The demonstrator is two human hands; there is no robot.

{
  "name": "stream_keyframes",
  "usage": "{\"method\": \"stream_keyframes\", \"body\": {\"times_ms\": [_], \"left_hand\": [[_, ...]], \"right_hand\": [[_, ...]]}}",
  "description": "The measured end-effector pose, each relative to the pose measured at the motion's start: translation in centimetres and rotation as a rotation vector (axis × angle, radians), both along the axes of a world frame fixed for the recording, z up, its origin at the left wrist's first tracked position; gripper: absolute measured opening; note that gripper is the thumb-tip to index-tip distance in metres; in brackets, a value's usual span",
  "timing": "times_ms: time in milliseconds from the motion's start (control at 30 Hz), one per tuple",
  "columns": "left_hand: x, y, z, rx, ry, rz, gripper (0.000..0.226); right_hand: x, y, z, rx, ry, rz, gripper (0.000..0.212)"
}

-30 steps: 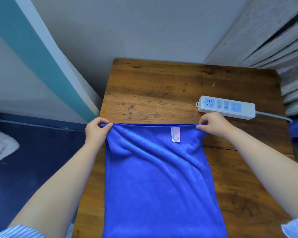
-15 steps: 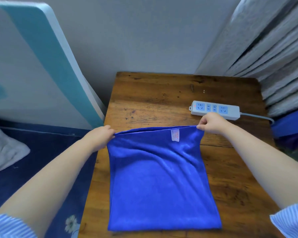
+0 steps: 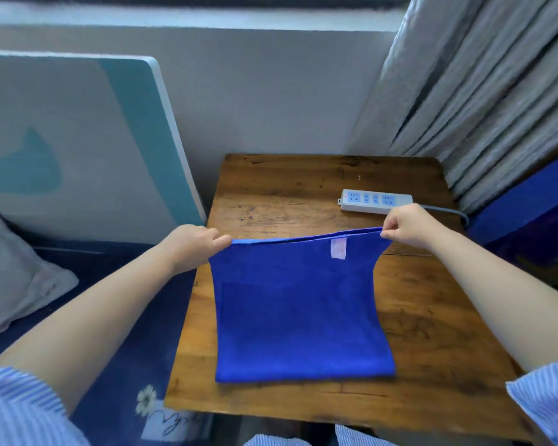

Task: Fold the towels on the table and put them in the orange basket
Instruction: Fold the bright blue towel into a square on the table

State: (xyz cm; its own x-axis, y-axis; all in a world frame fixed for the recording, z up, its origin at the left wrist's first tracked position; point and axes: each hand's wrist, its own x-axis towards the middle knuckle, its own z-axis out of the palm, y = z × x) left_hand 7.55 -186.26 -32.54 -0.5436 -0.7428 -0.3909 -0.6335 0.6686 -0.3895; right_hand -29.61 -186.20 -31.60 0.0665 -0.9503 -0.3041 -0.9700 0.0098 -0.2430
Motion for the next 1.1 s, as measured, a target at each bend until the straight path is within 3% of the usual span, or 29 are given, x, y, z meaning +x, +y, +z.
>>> {"method": "stream_keyframes", "body": {"times_ms": [100, 233, 333, 533, 900, 1000, 1100], "left_hand": [[0.1, 1.5, 1.4, -0.031, -0.002, -0.080, 0.039], [-0.3, 3.5, 3.9, -0.169, 0.179, -0.364, 0.045], [-0.8, 4.5, 4.6, -0.204, 0.251, -0.399, 0.051], [-2.1, 5.8, 5.2, -0.255, 0.332, -0.262, 0.040], [-3.7, 6.7, 6.5, -0.334, 0.409, -0.094, 0.039], [-5.5, 6.5, 7.9, -0.409, 0.461, 0.101, 0.012], [-7.4, 6.1, 9.7, -0.333, 0.578, 0.316, 0.022]], "right_hand": [[-0.4, 2.3, 0.9, -0.044, 0.075, 0.066, 0.016], [-1.0, 5.0, 1.6, -0.079, 0.119, 0.073, 0.017], [-1.5, 6.7, 2.0, -0.141, 0.140, 0.043, 0.020], [-2.1, 9.0, 2.2, -0.264, 0.111, -0.040, 0.021], [-4.1, 10.3, 4.9, -0.428, -0.290, -0.260, 0.011], [-4.9, 10.3, 6.3, -0.512, -0.467, -0.393, 0.009], [-5.9, 10.1, 8.0, -0.600, -0.618, -0.544, 0.009]]}}
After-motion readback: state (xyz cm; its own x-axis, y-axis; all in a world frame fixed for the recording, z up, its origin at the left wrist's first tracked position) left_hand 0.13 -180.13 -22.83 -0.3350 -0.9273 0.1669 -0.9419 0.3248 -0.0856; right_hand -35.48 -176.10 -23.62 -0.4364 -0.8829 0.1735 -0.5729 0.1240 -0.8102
